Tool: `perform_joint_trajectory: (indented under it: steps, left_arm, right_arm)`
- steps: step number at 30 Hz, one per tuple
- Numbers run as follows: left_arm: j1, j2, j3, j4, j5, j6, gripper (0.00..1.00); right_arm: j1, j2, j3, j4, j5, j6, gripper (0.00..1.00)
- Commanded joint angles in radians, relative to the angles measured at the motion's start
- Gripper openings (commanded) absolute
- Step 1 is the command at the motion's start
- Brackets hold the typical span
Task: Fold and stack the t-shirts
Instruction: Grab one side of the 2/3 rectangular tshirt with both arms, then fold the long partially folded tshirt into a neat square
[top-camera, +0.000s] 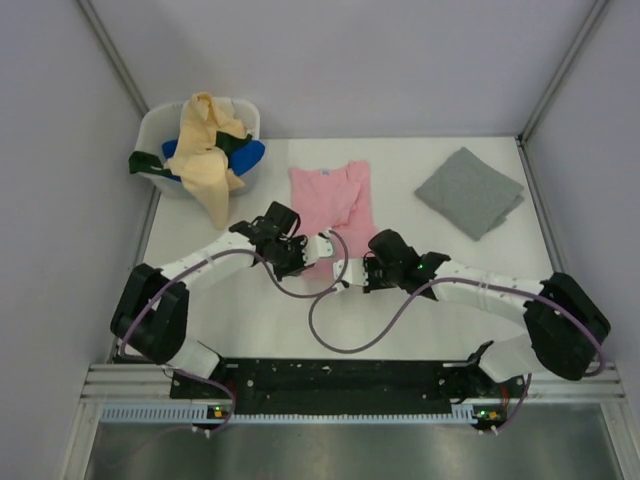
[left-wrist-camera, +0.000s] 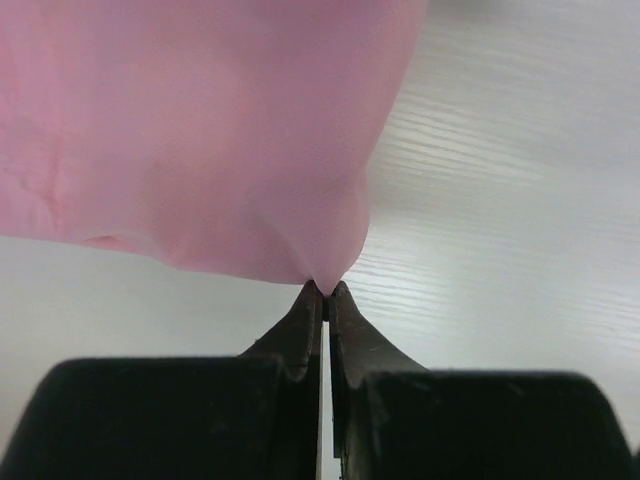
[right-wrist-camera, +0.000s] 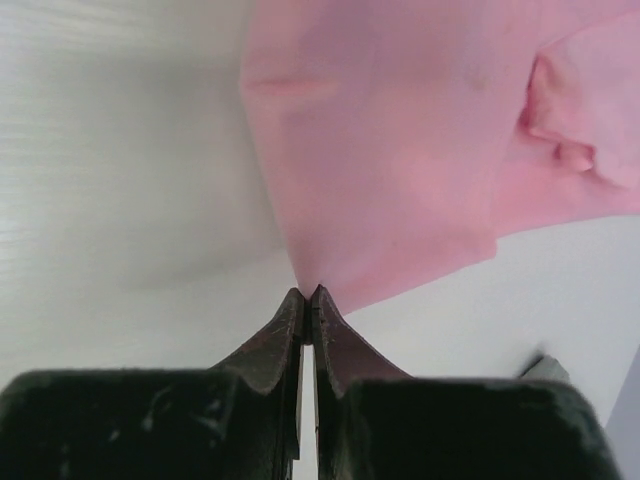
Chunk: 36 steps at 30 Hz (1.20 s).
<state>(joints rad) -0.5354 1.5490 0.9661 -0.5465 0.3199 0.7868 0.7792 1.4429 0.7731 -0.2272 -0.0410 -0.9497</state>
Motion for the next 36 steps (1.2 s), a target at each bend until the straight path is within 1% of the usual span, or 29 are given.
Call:
perform_joint_trajectory:
  steps: [1, 3, 7, 11, 14, 16, 18, 20, 22, 26, 30, 31, 33, 36]
  left_arm:
    - [-0.012, -0.131, 0.03, -0.225, 0.122, -0.014, 0.0]
    - [-0.015, -0.209, 0.002, -0.314, 0.142, 0.018, 0.0]
    - [-0.02, -0.399, -0.04, -0.508, 0.231, 0.1, 0.0]
    - [-0.032, -0.547, -0.011, -0.665, 0.274, 0.091, 0.0]
    - [-0.037, -0.624, 0.028, -0.737, 0.333, 0.049, 0.0]
    - [-0.035, -0.674, 0.046, -0.766, 0.347, 0.031, 0.0]
    - [-0.034, -0.71, 0.062, -0.762, 0.303, -0.042, 0.0]
    - [-0.015, -0.724, 0.053, -0.715, 0.243, -0.086, 0.0]
    - [-0.002, -0.707, 0.042, -0.658, 0.188, -0.128, 0.0]
    - [0.026, -0.609, 0.069, -0.563, 0.066, -0.21, 0.0]
    - [0.061, -0.486, 0.118, -0.472, 0.004, -0.231, 0.0]
    - [0.066, -0.457, 0.128, -0.451, -0.008, -0.23, 0.0]
    - [0.077, -0.371, 0.154, -0.425, -0.012, -0.227, 0.0]
    - [0.098, -0.259, 0.193, -0.408, -0.012, -0.218, 0.0]
  right_arm:
    - [0.136, -0.162, -0.023, -0.176, 0.036, 0.101, 0.0]
    - [0.208, -0.225, -0.012, -0.283, 0.088, 0.129, 0.0]
    - [0.36, -0.344, 0.073, -0.551, 0.089, 0.221, 0.0]
    - [0.504, -0.386, 0.192, -0.739, 0.089, 0.353, 0.0]
    - [0.601, -0.388, 0.256, -0.805, 0.107, 0.445, 0.0]
    - [0.632, -0.389, 0.297, -0.814, 0.104, 0.488, 0.0]
    - [0.638, -0.392, 0.33, -0.813, 0.121, 0.514, 0.0]
    - [0.637, -0.394, 0.345, -0.805, 0.183, 0.514, 0.0]
    - [0.603, -0.394, 0.342, -0.778, 0.201, 0.485, 0.0]
    - [0.438, -0.381, 0.312, -0.683, 0.132, 0.411, 0.0]
    - [0.248, -0.343, 0.292, -0.585, 0.046, 0.347, 0.0]
    - [0.209, -0.325, 0.284, -0.563, -0.001, 0.341, 0.0]
    - [0.123, -0.294, 0.266, -0.534, -0.043, 0.333, 0.0]
    - [0.048, -0.234, 0.246, -0.489, -0.077, 0.322, 0.0]
